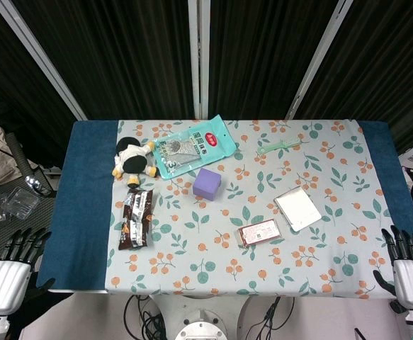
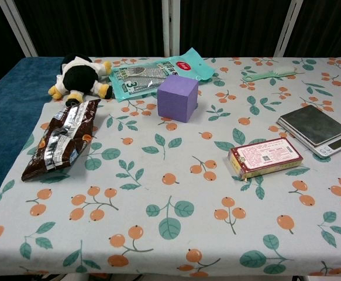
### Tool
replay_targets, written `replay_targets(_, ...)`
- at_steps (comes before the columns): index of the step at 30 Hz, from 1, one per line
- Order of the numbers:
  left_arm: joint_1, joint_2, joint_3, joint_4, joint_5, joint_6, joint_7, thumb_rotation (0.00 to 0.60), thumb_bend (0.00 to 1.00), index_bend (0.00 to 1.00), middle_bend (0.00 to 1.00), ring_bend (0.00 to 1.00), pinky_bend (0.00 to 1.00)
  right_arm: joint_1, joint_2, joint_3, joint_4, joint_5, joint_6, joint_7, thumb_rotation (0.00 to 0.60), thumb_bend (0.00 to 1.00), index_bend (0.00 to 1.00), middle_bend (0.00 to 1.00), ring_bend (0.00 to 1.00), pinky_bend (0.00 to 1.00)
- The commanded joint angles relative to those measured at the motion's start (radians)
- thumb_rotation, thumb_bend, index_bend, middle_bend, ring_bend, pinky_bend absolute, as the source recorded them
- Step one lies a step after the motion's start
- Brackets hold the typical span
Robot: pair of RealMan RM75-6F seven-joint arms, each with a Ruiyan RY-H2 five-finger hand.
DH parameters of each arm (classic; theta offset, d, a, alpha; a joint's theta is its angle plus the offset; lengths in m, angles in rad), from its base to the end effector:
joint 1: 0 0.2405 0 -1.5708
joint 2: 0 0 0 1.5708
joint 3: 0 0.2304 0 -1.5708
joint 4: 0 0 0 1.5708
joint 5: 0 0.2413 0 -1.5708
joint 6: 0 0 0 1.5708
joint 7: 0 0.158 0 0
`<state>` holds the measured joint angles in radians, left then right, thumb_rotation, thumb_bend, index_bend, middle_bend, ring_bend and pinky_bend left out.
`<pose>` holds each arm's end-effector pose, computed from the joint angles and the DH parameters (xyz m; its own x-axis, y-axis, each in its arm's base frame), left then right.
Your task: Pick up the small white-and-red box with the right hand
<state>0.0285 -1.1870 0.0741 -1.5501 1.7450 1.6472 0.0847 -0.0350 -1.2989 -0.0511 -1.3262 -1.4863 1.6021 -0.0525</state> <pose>-0.2866 0.1296 0.0952 0.4572 -0.0029 0.8894 0.8793 -0.1486 -0.4525 -0.3572 -0.1332 0.0960 0.5396 -0.0410 0.8409 -0.8352 0.1002 0.5408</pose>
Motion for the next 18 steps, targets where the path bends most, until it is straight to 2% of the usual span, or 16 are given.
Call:
replay_targets(1, 0.001, -0.001, 0.000, 0.002, -0.002, 0.000, -0.003, 0.600, 0.11, 0.10, 0.06, 0.00, 0.06, 0.000, 0.001, 0.007, -0.009, -0.012, 0.006, -0.005, 0.600, 0.13, 0.00, 0.00, 0.00, 0.00)
replay_targets(12, 0.003, -0.004, 0.002, 0.010, -0.006, -0.001, -0.012, 0.600, 0.11, 0.10, 0.06, 0.00, 0.06, 0.018, 0.008, 0.017, -0.045, -0.064, -0.007, -0.039, 0.600, 0.15, 0.00, 0.00, 0.00, 0.00)
replay_targets(14, 0.001, -0.003, -0.001, 0.011, -0.012, -0.004, -0.018, 0.600, 0.11, 0.10, 0.06, 0.00, 0.06, 0.029, 0.006, 0.018, -0.046, -0.077, -0.019, -0.040, 0.600, 0.18, 0.00, 0.00, 0.00, 0.00)
replay_targets(18, -0.007, -0.008, -0.002, 0.018, -0.016, -0.018, -0.023, 0.600, 0.11, 0.10, 0.06, 0.00, 0.06, 0.071, 0.001, 0.022, -0.047, -0.094, -0.080, -0.039, 0.600, 0.36, 0.00, 0.05, 0.00, 0.00)
